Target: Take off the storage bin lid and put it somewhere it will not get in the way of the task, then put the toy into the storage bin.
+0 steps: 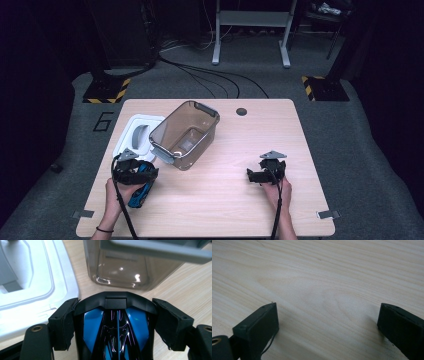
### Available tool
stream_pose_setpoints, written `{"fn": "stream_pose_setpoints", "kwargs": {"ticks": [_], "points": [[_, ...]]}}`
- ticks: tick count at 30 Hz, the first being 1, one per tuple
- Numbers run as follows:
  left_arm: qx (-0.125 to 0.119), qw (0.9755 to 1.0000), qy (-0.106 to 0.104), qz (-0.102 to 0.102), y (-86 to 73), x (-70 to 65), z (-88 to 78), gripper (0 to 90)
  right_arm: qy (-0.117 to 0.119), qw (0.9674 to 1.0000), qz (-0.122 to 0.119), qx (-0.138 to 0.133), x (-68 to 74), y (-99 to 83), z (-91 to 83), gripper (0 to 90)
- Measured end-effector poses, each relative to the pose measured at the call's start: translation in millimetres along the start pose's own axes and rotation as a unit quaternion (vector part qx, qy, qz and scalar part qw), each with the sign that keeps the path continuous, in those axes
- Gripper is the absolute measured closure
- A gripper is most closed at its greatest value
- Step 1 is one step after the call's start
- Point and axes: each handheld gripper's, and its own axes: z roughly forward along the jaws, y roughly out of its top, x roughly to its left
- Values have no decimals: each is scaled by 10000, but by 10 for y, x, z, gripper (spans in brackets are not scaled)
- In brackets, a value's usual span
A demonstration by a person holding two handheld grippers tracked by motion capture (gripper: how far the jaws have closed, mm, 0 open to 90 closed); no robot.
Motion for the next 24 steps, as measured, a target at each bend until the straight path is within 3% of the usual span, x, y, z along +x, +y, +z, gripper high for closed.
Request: {"fn": "stream_pose_setpoints", "kwargs": {"ticks": [8,13,24], "points": [[-382,9992,61,41,49,-5,-203,250,10,10000,3,-6,1,-1,0,30],[-732,9973,111,-8,86,2,-337,250,-3,10000,11,0,1,-1,-1,30],[-833,9962,246,23,253,74,-480,250,-6,10000,1,-2,0,-1,0,29]]}}
